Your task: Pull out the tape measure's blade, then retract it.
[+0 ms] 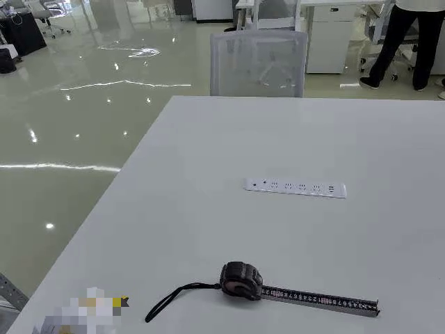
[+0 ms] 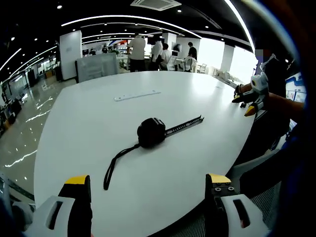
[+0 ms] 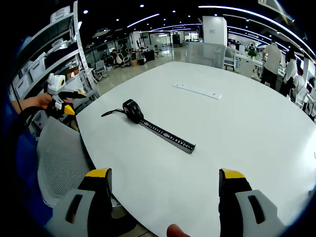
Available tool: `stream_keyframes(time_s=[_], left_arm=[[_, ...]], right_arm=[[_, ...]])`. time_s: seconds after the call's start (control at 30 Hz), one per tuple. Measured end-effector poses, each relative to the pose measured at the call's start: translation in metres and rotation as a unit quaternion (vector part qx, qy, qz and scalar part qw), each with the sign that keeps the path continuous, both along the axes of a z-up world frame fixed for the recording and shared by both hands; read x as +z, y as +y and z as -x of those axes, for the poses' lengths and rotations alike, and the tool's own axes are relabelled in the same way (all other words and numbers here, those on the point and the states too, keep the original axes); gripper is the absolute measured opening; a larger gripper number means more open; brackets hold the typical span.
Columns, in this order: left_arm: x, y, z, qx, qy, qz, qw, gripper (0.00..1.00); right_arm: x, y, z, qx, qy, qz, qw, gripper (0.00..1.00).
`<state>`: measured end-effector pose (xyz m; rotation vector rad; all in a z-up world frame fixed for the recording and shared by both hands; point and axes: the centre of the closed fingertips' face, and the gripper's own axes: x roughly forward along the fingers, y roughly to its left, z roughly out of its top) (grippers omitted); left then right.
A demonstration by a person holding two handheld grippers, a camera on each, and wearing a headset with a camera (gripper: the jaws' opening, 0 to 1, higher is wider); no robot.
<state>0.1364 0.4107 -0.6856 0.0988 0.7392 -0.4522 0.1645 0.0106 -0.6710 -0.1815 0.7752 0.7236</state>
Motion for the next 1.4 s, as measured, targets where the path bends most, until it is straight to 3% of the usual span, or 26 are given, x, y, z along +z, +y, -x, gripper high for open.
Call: stream_keyframes(time_s=[0.1,0.4,0.63,1.4], left_arm=[[0.000,0.002,0.004,0.003,0.002,-0.003,1.0000,0.93],[0.008,0.008,0.009,0.023,-0.003,0.017,0.9996,0.97],[0.016,0.011,0.010,0.021,-0.004,0.014,0.9997,0.98],[0.026,0.006,0.016,0.016,-0.013,0.012,0.9997,1.00]], right_arm=[[0.005,-0.004,0.004,-0.008,0.000,-0.001,1.0000,0.88],[0.015,-0.009,0.018,-0.018,0.003,-0.003,0.9998,0.96],[0.021,-0.012,0.023,-0.023,0.001,-0.004,0.9997,1.00],[0.031,-0.019,0.033,-0.034,-0.010,-0.009,0.9993,1.00]])
